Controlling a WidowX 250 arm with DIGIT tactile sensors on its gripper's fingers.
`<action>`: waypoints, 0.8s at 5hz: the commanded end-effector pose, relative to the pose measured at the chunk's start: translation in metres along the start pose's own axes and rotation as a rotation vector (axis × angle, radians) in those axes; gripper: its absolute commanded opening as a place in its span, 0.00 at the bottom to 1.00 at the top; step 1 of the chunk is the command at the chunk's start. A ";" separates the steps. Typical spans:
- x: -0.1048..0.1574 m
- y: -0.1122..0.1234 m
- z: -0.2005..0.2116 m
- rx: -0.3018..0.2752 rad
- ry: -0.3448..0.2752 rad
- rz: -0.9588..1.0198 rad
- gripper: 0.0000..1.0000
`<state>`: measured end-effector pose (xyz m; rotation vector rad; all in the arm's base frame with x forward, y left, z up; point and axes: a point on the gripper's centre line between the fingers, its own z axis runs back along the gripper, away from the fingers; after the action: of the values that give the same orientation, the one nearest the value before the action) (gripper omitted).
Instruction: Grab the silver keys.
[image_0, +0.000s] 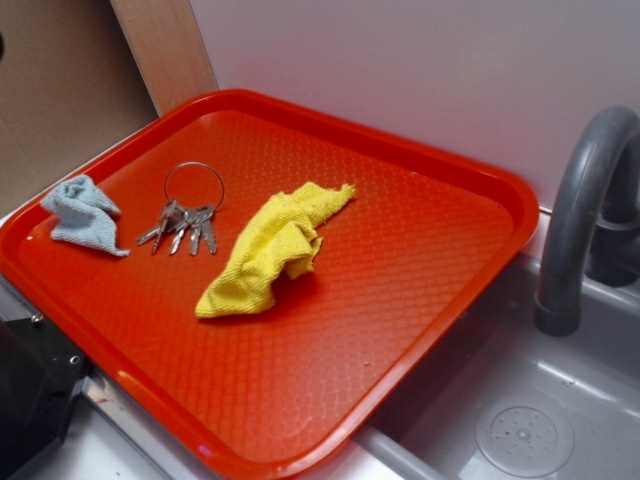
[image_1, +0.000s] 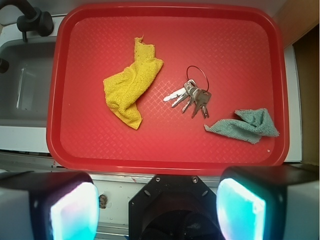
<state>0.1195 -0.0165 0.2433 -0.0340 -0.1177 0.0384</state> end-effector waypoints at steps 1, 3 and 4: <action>0.000 0.000 0.000 0.000 0.000 0.000 1.00; 0.054 0.048 -0.033 0.009 0.006 -0.209 1.00; 0.067 0.064 -0.059 0.029 0.057 -0.267 1.00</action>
<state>0.1917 0.0444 0.1818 0.0043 -0.0412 -0.2567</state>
